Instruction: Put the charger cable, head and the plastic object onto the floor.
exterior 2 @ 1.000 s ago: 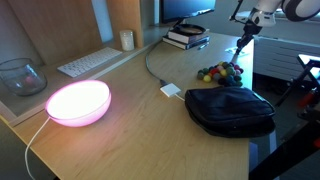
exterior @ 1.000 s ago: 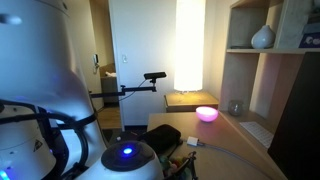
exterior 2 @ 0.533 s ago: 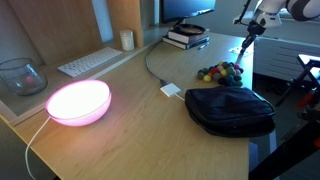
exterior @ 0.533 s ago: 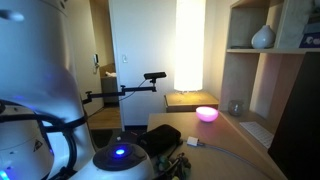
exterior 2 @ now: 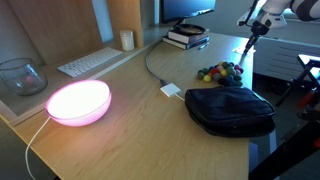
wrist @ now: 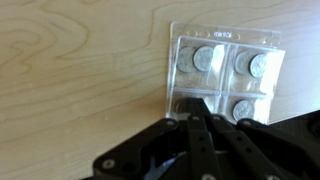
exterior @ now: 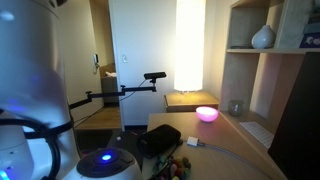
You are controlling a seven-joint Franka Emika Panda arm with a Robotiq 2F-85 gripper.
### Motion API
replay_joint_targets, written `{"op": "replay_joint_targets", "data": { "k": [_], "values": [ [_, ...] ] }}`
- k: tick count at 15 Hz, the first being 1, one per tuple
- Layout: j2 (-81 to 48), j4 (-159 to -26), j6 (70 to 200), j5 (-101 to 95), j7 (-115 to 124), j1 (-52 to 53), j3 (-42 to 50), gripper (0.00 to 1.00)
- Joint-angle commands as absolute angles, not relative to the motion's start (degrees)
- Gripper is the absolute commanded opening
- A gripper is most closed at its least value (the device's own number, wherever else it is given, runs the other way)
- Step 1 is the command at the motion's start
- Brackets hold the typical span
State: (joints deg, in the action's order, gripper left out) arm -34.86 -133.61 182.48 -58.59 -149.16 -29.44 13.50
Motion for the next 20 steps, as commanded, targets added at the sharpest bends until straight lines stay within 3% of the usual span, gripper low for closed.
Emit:
{"op": "replay_joint_targets", "data": {
  "k": [1, 4, 20],
  "values": [
    [-39.91, -134.12, 185.42, -60.54, -148.53, -28.48, 16.31, 0.01],
    [-35.07, -134.18, 185.52, -59.78, -149.09, -29.03, 15.2, 0.01],
    [-34.2, -135.12, 187.45, -60.86, -149.09, -28.97, 15.76, 0.0]
  ]
}}
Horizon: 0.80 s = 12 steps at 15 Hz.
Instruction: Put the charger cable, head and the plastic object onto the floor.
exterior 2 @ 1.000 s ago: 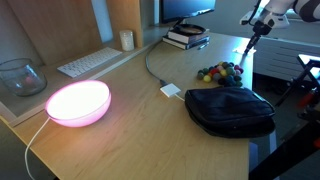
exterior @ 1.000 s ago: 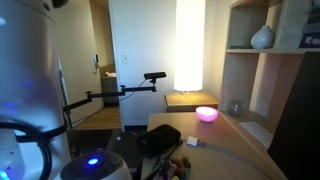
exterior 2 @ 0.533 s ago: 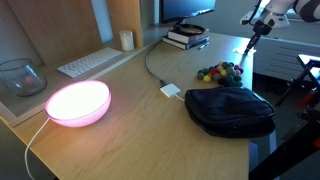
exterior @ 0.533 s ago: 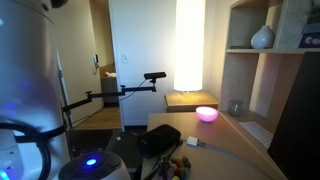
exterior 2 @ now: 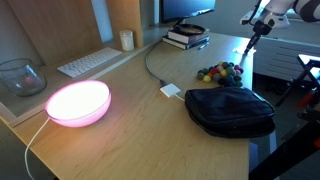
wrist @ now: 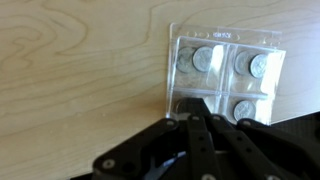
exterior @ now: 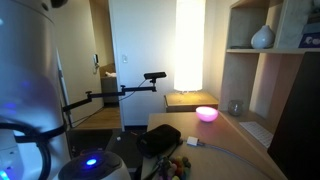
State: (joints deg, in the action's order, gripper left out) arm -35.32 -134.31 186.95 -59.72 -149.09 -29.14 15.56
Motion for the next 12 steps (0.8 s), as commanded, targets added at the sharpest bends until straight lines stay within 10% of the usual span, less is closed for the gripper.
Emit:
{"op": "replay_joint_targets", "data": {
  "k": [1, 12],
  "values": [
    [-33.44, -135.88, 188.81, -61.19, -149.11, -27.53, 17.3, 0.0],
    [-31.77, -136.88, 197.16, -64.98, -149.14, -22.18, 25.65, 0.01]
  ]
}}
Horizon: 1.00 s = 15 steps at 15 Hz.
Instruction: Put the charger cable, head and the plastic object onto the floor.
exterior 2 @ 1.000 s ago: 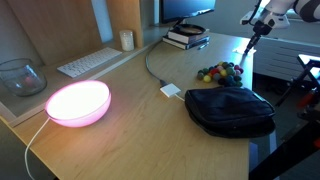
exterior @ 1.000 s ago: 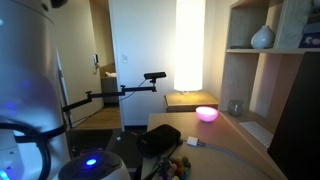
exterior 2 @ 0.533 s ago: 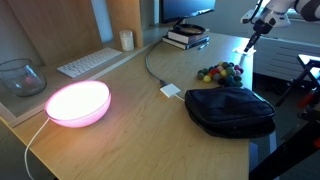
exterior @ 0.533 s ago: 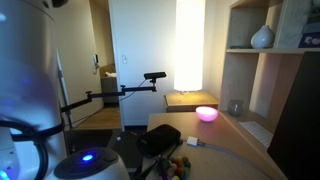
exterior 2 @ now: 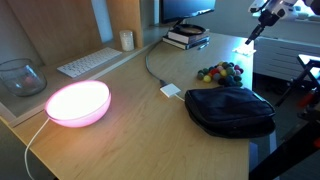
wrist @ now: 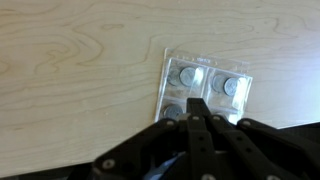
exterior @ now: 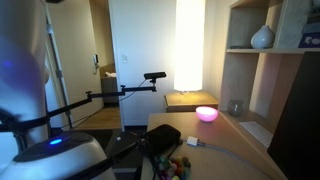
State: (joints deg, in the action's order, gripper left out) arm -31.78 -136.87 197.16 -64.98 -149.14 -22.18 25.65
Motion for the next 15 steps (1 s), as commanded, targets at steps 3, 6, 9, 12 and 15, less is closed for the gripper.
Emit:
{"op": "replay_joint_targets", "data": {
  "k": [3, 6, 9, 12, 15],
  "values": [
    [-32.21, -136.82, 197.16, -64.98, -149.14, -22.2, 25.58, 0.01],
    [-32.22, -136.8, 197.16, -64.98, -149.14, -22.21, 25.52, 0.01],
    [-32.74, -136.12, 196.11, -64.93, -148.52, -22.66, 24.64, 0.0],
    [-33.27, -135.07, 194.78, -65.18, -148.41, -24.63, 22.27, 0.0],
    [-34.01, -133.73, 193.43, -65.29, -148.26, -25.7, 20.44, 0.0]
  ]
}}
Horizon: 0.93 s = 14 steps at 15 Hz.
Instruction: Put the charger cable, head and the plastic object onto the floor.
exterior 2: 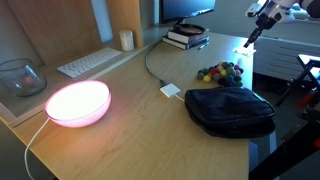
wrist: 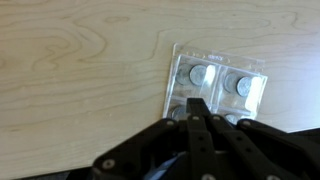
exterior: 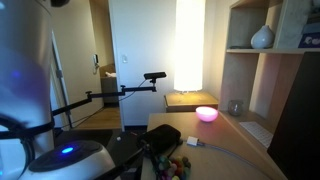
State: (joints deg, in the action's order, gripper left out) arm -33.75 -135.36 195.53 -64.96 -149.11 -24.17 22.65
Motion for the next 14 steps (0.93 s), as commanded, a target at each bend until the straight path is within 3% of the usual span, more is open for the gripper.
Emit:
{"op": "replay_joint_targets", "data": {
  "k": [1, 14],
  "values": [
    [-34.26, -133.53, 192.99, -65.42, -148.29, -26.08, 19.82, 0.0],
    [-37.53, -132.71, 191.3, -67.36, -149.14, -25.71, 19.97, 0.0]
  ]
}}
